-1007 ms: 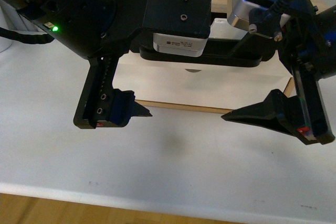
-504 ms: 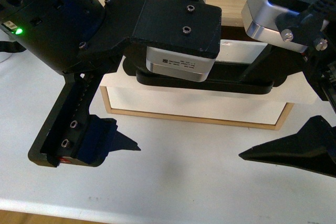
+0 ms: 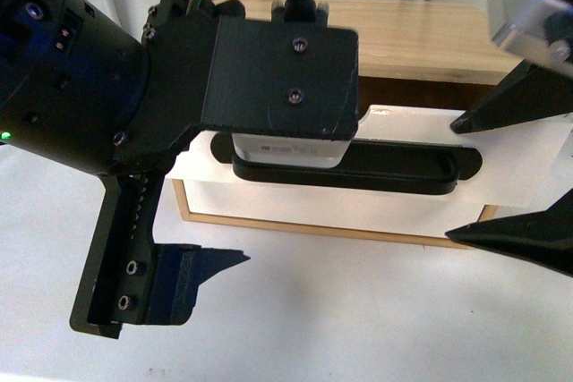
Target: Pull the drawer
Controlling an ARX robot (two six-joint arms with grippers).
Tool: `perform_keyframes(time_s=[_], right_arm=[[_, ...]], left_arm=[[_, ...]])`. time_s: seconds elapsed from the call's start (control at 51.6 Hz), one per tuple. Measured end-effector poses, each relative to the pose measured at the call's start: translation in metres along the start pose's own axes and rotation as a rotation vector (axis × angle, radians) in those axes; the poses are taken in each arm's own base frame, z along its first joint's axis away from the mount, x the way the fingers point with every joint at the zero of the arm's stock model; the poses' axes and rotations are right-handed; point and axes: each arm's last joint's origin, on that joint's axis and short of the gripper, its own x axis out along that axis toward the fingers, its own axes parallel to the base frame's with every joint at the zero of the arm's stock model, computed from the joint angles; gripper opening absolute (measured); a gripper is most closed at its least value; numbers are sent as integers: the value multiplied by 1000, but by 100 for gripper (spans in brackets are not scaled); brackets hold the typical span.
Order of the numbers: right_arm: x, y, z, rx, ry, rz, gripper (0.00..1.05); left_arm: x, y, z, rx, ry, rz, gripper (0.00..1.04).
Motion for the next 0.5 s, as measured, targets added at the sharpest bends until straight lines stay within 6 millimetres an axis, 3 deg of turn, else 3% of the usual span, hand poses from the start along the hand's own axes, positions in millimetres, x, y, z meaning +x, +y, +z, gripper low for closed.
perform_keyframes(time_s=[0.329,0.504], right_arm=[[-38,10,15,19,-135,-232,96],[-67,32,18,63,-220,-406,96]], left_arm=[[-48,2,15,-83,-108,296,99],[-93,-2,11,-220,-164,577,99]])
